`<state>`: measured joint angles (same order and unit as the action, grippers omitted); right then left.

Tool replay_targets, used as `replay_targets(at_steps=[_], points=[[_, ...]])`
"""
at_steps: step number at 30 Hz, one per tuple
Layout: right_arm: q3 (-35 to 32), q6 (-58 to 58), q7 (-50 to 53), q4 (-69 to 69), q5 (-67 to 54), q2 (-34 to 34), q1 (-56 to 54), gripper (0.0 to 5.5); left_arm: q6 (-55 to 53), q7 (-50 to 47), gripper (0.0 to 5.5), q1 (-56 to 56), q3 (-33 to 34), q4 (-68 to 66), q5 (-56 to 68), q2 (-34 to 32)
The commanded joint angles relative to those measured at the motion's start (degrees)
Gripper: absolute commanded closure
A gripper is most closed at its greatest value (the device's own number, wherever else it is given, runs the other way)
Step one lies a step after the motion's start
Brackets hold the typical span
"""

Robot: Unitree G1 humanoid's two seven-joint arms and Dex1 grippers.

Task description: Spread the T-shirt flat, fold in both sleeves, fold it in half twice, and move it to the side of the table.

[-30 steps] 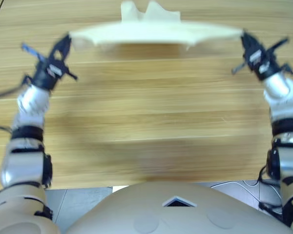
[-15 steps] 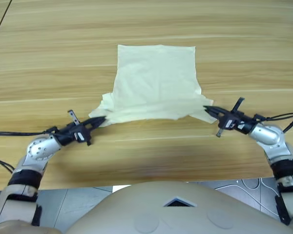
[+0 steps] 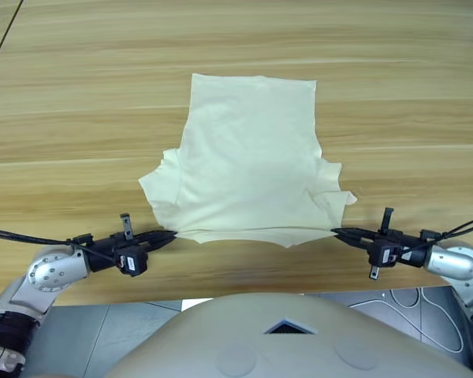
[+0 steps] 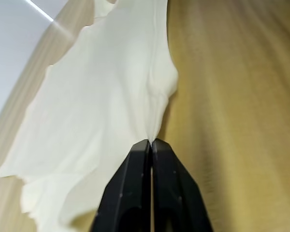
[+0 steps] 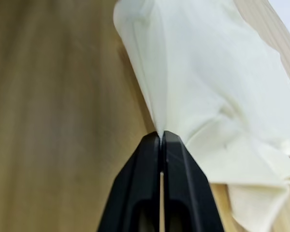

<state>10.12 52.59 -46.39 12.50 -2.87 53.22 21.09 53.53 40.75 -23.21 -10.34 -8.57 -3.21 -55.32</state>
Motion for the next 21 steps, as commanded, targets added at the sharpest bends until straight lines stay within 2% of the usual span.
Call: replay_targets(at_steps=[1, 3, 6, 13, 18, 21], points=[[0.2, -1.1, -1.1, -3.6, -0.5, 1.4, 2.8, 5.5, -1.6, 2.2, 5.48, -1.6, -1.7, 1.3, -2.4, -1.3], [0.0, -1.3, -1.3, -4.9, -0.5, 1.6, 3.9, 5.5, -2.1, 3.5, 5.48, -2.2, -2.7, 2.1, -2.0, -1.6], [0.0, -0.5, -2.4, -7.3, -2.4, 2.3, 5.6, 4.84, -2.6, 5.4, 5.5, -3.8, -3.6, 4.0, 0.4, -3.0], [-0.8, 1.9, -3.9, -9.5, -4.8, 4.4, 8.5, 3.63, -2.2, 7.5, 4.33, -5.3, -1.3, 5.5, 8.3, -5.5], [-2.0, 3.1, -4.3, -10.3, -6.6, 5.9, 9.2, 2.73, -2.4, 8.3, 3.49, -5.4, -1.3, 5.2, 7.8, -5.2], [-3.7, 6.1, -4.8, -14.3, -14.9, 8.3, 10.4, 2.2, 4.5, 11.8, 3.02, -10.0, -4.7, 12.3, 19.4, -9.8]])
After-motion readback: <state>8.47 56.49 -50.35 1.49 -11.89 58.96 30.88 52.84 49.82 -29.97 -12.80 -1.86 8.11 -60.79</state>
